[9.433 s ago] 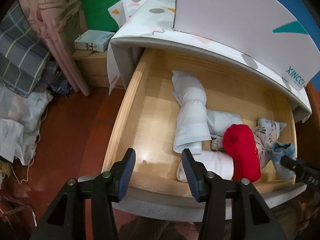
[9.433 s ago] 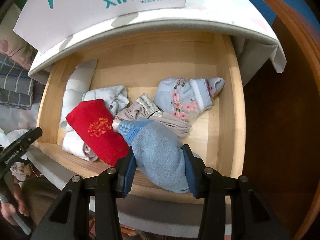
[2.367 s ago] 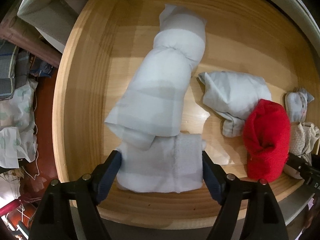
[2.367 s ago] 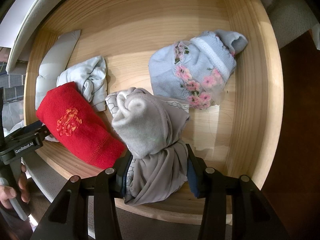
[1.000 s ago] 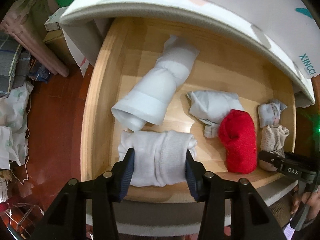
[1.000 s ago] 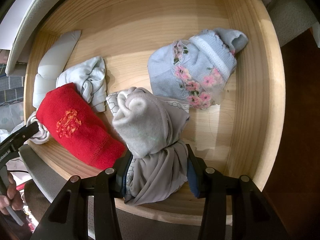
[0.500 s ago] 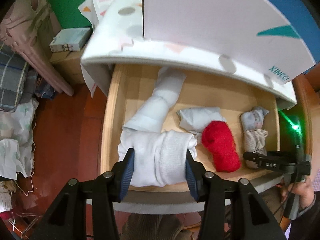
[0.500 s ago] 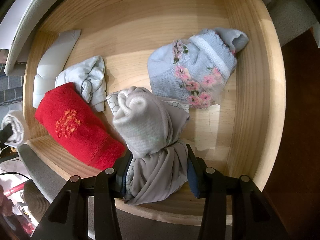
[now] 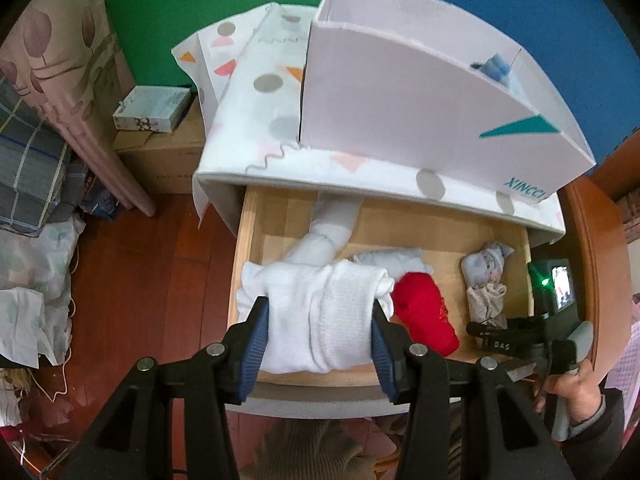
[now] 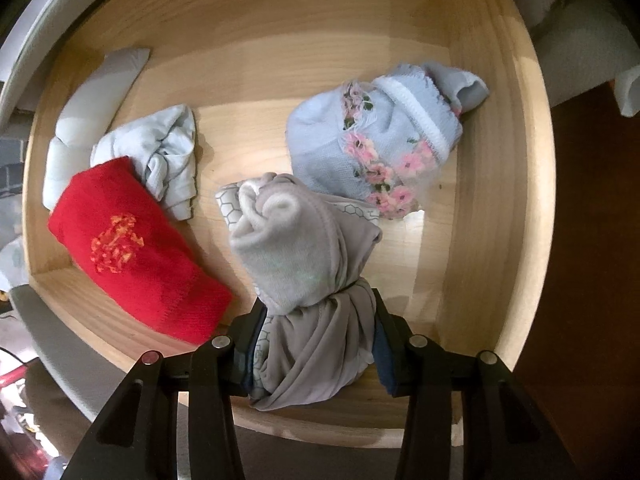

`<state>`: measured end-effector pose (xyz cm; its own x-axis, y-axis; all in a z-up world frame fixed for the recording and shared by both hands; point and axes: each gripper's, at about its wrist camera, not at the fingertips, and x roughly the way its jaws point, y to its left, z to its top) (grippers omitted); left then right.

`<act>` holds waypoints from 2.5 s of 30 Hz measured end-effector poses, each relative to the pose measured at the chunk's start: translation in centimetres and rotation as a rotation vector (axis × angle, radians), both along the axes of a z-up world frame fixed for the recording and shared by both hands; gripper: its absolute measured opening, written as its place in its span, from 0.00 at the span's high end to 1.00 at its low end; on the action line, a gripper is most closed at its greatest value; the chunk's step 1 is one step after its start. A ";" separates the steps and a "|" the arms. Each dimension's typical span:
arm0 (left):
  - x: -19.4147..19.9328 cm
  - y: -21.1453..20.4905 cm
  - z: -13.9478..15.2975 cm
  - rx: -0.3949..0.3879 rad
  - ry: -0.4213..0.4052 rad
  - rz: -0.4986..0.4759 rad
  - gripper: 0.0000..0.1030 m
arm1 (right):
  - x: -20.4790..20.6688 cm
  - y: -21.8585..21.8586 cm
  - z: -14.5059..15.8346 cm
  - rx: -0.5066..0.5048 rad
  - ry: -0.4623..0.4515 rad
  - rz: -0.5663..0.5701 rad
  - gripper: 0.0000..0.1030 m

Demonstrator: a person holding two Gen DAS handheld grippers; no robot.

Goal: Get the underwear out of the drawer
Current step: 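Lift the white bundle with the left tool up over the white box, then open the left gripper to drop the white bundle into the box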

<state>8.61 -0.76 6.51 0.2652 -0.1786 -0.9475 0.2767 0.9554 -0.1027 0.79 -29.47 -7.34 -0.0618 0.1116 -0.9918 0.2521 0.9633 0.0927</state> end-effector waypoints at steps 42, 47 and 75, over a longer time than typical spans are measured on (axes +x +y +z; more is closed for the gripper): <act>14.5 -12.0 5.8 0.052 -0.173 -0.096 0.49 | 0.4 0.6 -0.8 0.004 0.024 0.025 0.60; 14.8 -11.8 5.3 0.042 -0.143 -0.076 0.47 | 1.0 0.4 -1.4 0.010 0.027 0.023 0.59; 1.6 0.0 -1.3 0.076 -0.146 0.078 0.43 | 1.7 3.2 -2.1 -0.070 0.063 0.063 0.60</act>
<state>10.22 -0.76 5.25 0.4111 -0.0812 -0.9080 0.2078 0.9781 0.0066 2.47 -26.32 -9.45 -0.1289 0.0364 -0.9910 0.1938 0.9810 0.0109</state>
